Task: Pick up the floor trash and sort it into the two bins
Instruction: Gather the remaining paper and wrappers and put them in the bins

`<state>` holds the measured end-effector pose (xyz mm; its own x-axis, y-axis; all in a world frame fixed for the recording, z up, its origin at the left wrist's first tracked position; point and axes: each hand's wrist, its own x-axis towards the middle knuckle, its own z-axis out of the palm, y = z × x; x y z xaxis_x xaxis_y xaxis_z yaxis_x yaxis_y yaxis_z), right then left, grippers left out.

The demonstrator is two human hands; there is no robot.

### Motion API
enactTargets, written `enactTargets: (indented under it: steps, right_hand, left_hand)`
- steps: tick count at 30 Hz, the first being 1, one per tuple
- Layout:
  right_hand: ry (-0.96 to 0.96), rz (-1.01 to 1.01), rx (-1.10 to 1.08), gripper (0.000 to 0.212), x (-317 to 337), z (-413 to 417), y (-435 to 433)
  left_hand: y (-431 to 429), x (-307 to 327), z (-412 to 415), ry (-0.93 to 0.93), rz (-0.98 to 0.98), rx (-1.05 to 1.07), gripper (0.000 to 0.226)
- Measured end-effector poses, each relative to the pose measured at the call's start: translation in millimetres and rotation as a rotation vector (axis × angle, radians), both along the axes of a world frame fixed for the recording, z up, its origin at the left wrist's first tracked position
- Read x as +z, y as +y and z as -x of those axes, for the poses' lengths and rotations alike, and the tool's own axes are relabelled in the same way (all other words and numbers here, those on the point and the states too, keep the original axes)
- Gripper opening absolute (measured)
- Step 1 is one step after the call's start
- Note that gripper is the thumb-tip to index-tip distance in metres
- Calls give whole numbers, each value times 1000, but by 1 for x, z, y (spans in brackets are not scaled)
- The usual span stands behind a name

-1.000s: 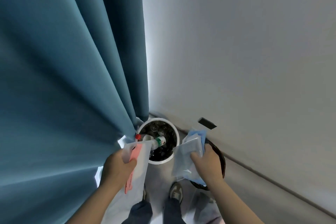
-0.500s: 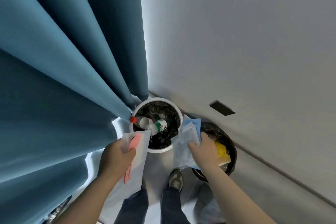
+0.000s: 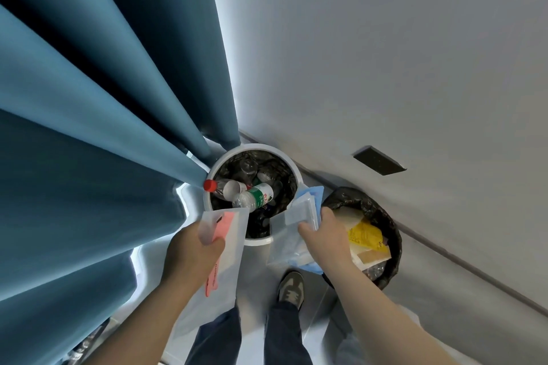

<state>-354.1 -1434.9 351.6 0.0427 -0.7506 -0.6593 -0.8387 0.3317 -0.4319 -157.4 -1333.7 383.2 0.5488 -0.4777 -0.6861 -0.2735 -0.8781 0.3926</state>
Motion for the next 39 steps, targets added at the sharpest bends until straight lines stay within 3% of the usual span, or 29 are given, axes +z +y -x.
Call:
enactTargets:
  steps: [13,18,31,39]
  right_hand:
    - [15,-40,-42,25,-42,-17,3]
    - [50,-42,-137,20,-39,10,9]
    - [178,-105,-339,33,-58,113,7]
    - [82,-167,-548,38,-90,145,8]
  left_hand:
    - [-6,-29,-9,-6,-20,-15,8]
    - [-15,-31,-5,-18,-37,-83,11]
    - [-53,-36,69,128,39,-157,11]
    - [-70,-65,114,133,21,-208,17]
